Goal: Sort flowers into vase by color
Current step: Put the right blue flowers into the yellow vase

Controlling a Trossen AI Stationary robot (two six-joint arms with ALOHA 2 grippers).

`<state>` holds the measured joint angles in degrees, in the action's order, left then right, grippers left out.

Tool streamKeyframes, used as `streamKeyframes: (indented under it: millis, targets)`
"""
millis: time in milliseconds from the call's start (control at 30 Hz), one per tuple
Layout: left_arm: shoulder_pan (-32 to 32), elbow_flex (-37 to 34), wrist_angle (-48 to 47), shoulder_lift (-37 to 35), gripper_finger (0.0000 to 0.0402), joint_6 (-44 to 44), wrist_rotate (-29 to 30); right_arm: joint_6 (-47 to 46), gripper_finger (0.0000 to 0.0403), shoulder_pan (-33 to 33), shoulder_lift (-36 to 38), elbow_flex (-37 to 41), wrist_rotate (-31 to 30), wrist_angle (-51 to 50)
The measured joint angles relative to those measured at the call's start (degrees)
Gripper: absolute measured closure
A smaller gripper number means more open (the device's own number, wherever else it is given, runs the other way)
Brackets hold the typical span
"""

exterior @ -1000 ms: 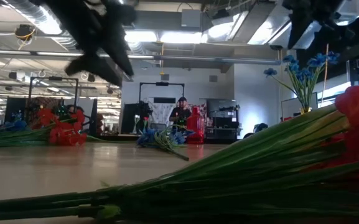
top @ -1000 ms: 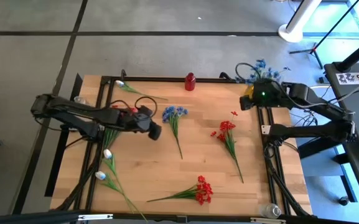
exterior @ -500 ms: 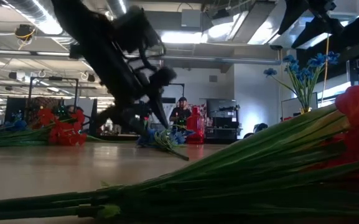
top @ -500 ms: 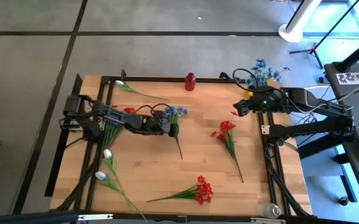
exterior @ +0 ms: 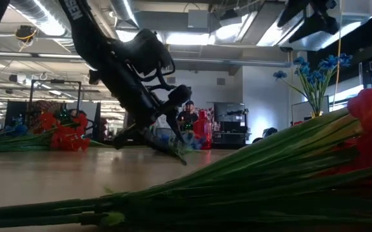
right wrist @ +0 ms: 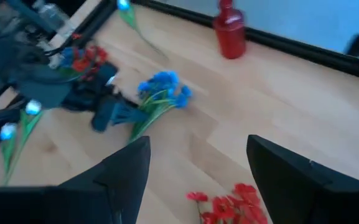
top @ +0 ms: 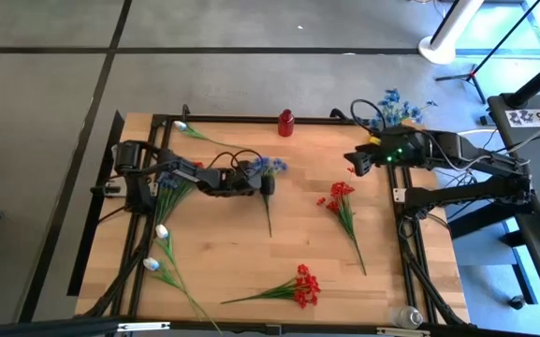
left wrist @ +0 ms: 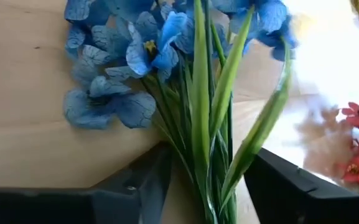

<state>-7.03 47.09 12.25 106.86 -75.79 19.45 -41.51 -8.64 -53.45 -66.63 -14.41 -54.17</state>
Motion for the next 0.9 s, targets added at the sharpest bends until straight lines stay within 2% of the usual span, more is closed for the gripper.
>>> streamKeyframes:
  millis: [333, 433, 567, 733, 900]
  targets:
    - [-1.92, -0.20, 10.64, -0.88, 0.0385, 2.60, -4.98, 3.05, 0.0136, 0.41, -4.06, 6.15, 4.51, 13.32]
    - [-1.94, -0.17, 16.00, -5.25, 0.0392, 6.48, -5.42, 2.97, 0.0136, 3.22, -5.01, 9.64, 2.94, 18.11]
    - [-1.10, 0.00, 24.19, -13.98, 0.0395, 17.43, -5.75, 1.16, 0.0136, 8.73, -6.05, 14.44, 2.52, 27.35]
    - [-0.45, 0.03, 30.14, -23.61, 0.0398, 32.39, -7.74, 0.57, 0.0136, 12.94, -8.79, 17.84, 2.12, 47.03]
    - [0.55, 0.03, 32.88, -27.57, 0.0399, 39.05, -14.45, 6.56, 0.0136, 12.73, -13.05, 17.99, 3.48, 65.90]
